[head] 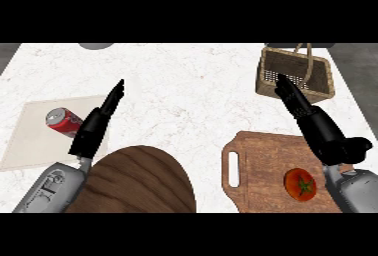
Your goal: Pick the tomato from the cutting board and place it in the basket
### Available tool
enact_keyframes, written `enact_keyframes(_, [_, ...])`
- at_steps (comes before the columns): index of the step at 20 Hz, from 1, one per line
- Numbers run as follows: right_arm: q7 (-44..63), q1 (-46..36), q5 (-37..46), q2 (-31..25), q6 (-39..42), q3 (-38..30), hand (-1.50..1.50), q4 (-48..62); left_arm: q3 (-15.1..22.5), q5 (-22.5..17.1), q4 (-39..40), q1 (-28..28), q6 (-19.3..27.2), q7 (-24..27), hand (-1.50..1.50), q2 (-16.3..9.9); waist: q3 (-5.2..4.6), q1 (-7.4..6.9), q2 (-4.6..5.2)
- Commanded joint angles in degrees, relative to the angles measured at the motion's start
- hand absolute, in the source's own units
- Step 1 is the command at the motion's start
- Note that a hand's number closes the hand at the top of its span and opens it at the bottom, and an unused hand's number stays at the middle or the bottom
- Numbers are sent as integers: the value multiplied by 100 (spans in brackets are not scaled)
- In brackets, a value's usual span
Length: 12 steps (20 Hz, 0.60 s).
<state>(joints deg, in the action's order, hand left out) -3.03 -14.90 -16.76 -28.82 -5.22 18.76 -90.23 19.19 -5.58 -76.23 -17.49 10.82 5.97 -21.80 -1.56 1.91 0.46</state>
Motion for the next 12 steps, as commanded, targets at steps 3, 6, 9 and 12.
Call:
enact_keyframes(3, [-445, 1052, 175, -667, -757, -1143, 150, -149, -732, -395, -96, 366, 286, -280, 0, -222, 161, 40, -123])
enact_keyframes(6, [-1026, 1625, 162, -752, -1508, -2164, 150, 237, -1430, -687, 44, 537, 655, -476, 0, -449, 186, 307, -189])
enact_keyframes(9, [-2832, 1939, 399, 214, -1691, -1927, 150, -543, -1286, -830, -127, 673, 577, -744, 0, -248, 183, 68, -141])
enact_keyframes(12, [-2526, 2182, 1065, 779, -3110, -1919, -150, -458, -1293, -771, -242, 685, 644, -698, 0, -211, 156, -75, -81])
